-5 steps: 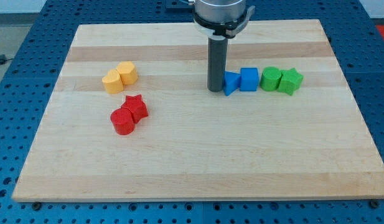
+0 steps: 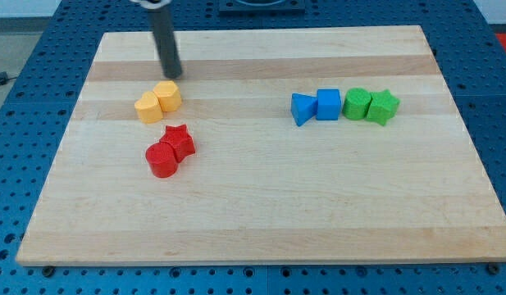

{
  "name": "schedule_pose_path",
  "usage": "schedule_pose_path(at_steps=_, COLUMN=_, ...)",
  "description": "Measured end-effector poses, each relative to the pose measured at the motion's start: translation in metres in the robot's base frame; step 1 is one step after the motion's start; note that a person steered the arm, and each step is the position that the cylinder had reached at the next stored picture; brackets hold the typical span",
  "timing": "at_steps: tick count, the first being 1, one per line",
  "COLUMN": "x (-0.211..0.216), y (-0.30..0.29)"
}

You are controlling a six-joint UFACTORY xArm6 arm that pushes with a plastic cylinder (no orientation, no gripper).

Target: Push the yellow blocks slightly towards the right of the board

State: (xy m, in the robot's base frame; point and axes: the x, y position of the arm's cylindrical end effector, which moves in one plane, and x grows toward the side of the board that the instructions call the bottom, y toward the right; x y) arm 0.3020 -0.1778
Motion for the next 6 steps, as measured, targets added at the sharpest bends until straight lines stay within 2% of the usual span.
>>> schedule_pose_path(at_steps=1, x=0.0, y=-0.055)
schedule_pose_path(at_steps=2, x=0.014, y=-0.086)
schedule_pose_path(at_steps=3, x=0.037, y=-0.087)
schedule_pose_path(at_steps=6, x=0.064, y=-0.048)
